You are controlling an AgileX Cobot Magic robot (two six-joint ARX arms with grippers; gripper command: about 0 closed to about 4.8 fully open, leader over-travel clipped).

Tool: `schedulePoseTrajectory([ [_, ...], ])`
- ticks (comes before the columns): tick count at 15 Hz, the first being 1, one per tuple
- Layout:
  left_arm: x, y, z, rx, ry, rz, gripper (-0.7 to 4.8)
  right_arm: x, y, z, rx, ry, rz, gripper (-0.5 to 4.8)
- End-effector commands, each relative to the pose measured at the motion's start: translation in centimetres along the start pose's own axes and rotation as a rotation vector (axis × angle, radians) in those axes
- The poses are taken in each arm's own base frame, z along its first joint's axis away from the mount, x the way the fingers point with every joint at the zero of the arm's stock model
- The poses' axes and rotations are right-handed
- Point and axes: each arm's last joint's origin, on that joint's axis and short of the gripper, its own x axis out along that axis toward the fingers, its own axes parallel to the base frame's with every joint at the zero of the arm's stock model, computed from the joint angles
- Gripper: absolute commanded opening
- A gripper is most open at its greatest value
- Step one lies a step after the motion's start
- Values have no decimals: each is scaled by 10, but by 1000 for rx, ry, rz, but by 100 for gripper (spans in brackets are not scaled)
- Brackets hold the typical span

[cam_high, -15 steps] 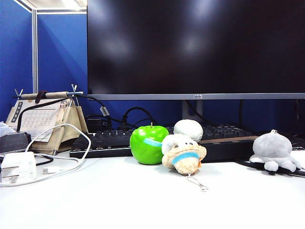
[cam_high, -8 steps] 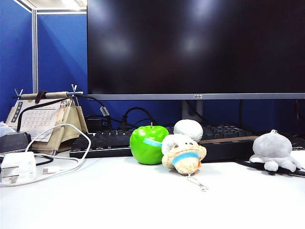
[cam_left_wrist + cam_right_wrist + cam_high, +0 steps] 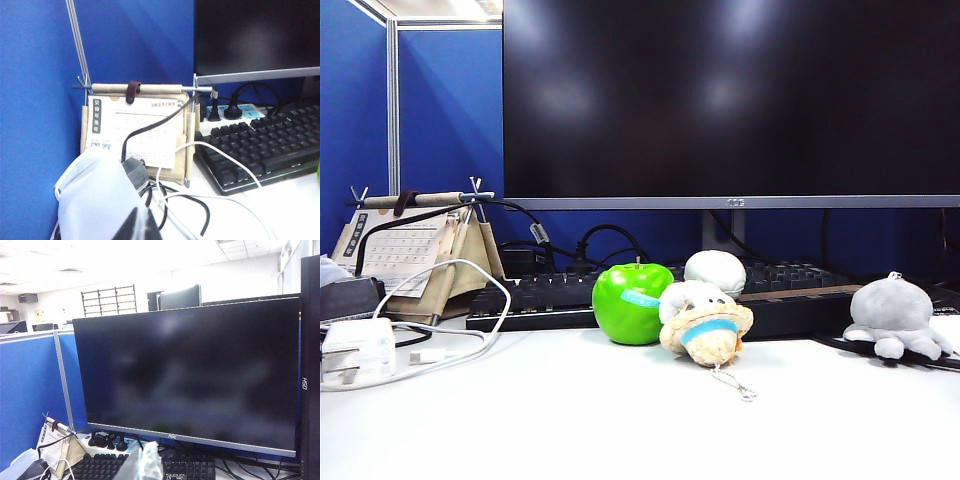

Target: Place the tilting octopus upright.

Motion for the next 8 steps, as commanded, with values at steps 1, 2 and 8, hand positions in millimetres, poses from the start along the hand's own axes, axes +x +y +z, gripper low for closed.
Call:
schedulePoseTrajectory([
  [1,2,0,-4,5,-30,1,22,-1,0,2,5,-18,4,-6],
  [2,3,-1,-8,5,-34,2,22,-1,0,2,5,-18,4,-6],
  [8,6,-2,-20,2,-27,1,22,-1,0,2,5,-18,4,-6],
])
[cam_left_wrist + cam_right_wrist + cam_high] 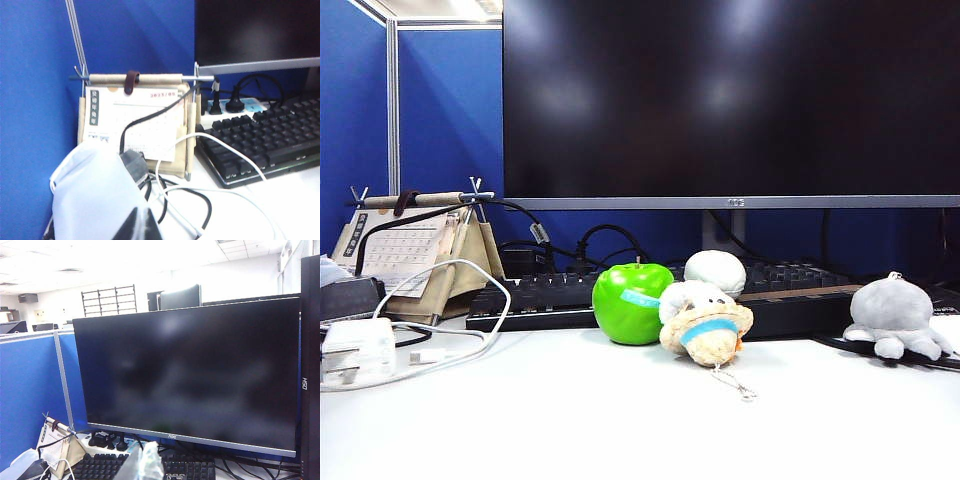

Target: Place the tilting octopus upright.

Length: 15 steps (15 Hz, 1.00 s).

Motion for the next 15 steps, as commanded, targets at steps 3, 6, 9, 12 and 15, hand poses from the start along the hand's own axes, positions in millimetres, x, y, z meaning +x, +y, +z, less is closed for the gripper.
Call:
schedulePoseTrajectory([
  [3,0,0,0,-1,-22,0,22,-1,0,2,5,-18,4,-6],
  [6,0,0,0,-1,-22,-3,22,-1,0,2,5,-18,4,-6],
  [9,0,0,0,-1,-21,-3,22,-1,0,2,5,-18,4,-6],
  [12,0,0,0,-1,-21,-3,22,-1,0,2,5,-18,4,-6],
  [15,0,0,0,-1,-21,-3,22,-2,0,10,195,-102,16,-6],
])
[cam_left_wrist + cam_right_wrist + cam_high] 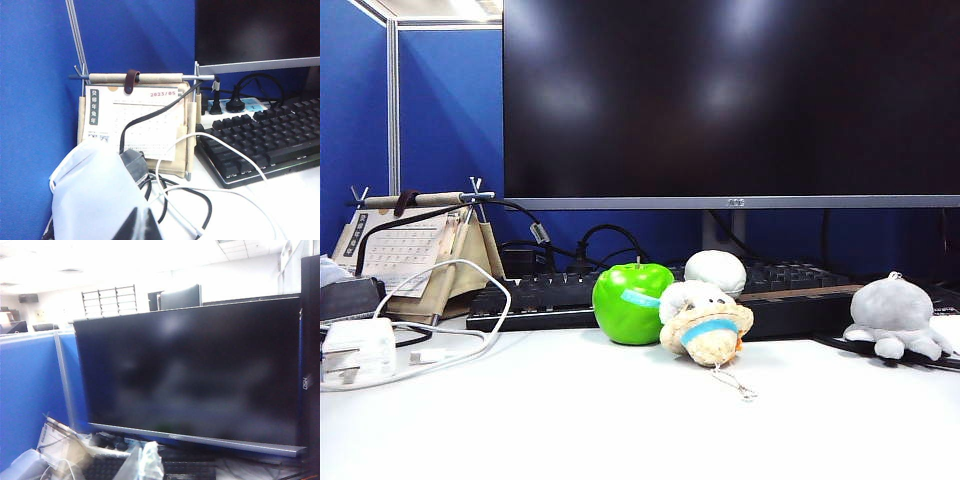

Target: Place the tilting octopus upright.

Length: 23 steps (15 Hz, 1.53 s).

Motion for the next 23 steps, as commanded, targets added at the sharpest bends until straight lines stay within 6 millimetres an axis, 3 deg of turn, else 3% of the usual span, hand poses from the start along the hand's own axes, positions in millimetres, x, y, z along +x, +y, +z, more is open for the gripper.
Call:
schedulePoseTrajectory([
  [1,0,0,2,-1,-18,-3,22,-2,1,11,167,-110,19,-6],
  [12,0,0,1,-1,-12,-3,22,5,0,1,143,-44,6,-6],
  [15,0,0,1,-1,-12,-3,22,37,0,-31,137,36,-12,-6],
  [19,0,0,1,-1,-12,-3,22,89,-2,-96,135,64,-10,-6],
  [23,0,0,1,-1,-12,-3,22,109,-9,-153,113,156,-121,-6],
])
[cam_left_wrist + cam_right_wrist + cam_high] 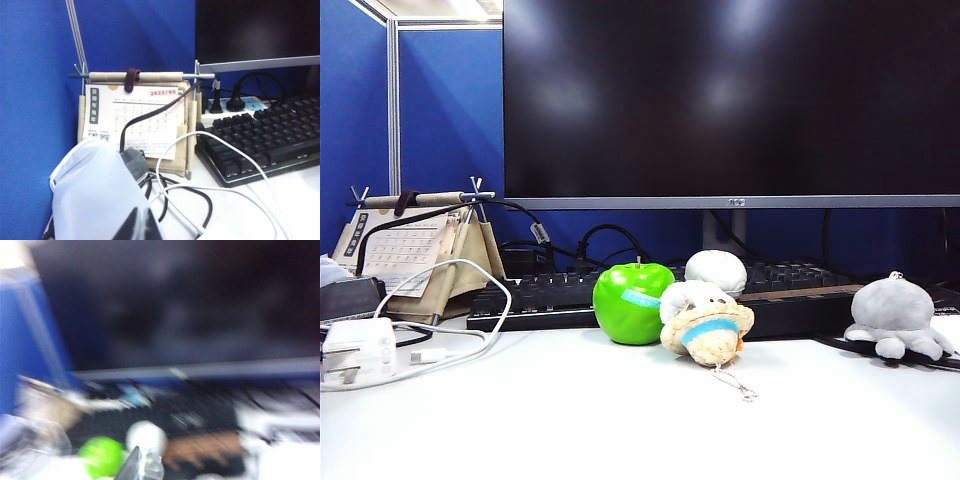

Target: Place the tilting octopus upright.

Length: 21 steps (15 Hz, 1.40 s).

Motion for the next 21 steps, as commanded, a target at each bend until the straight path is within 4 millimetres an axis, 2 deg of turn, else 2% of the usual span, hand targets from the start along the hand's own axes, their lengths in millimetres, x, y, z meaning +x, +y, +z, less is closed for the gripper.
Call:
schedulePoseTrajectory([
  [1,0,0,1,-1,-16,-3,22,15,-5,-21,-23,-56,-67,-6],
  [5,0,0,1,-1,-16,-3,22,29,-11,-48,-74,-139,-65,-6],
  [10,0,0,1,-1,-16,-3,23,34,-16,-64,-77,-126,-80,-6],
  [14,0,0,1,-1,-16,-3,22,34,-26,-62,-105,-124,-52,-6],
  [21,0,0,1,-1,-16,-3,22,26,-54,-54,-175,-149,-249,-6],
])
